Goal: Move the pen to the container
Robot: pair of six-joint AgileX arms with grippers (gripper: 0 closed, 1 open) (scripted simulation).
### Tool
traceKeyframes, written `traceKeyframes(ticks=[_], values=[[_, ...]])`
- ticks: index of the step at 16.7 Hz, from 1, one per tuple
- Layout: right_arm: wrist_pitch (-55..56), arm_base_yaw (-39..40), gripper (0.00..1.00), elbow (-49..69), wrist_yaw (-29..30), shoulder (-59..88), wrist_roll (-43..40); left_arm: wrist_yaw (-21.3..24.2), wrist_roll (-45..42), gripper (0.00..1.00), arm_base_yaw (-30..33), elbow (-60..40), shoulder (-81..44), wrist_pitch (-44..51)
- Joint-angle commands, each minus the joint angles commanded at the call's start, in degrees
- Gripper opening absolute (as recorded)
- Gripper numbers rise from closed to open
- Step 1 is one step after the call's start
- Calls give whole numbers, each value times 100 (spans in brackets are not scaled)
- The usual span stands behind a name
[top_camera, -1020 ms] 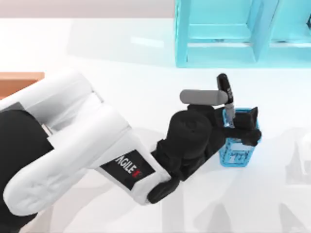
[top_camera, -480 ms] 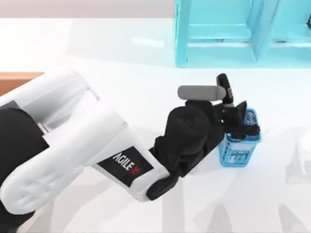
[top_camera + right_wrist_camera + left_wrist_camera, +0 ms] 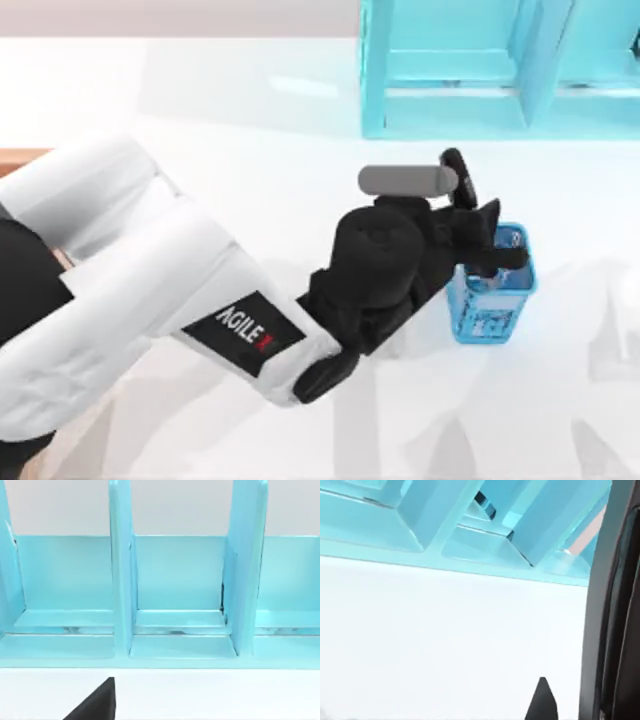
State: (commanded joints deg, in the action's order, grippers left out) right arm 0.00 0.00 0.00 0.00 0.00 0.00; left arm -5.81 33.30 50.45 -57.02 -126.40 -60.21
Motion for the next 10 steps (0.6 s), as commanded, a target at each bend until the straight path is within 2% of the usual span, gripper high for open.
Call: traceKeyframes(ticks=[3, 10], values=[[0, 0, 100, 0, 0, 0, 0, 317, -87, 0, -366, 257, 751, 538], [0, 0, 100, 0, 0, 0, 0, 1406, -257, 0, -1470, 1076, 3486, 2267]])
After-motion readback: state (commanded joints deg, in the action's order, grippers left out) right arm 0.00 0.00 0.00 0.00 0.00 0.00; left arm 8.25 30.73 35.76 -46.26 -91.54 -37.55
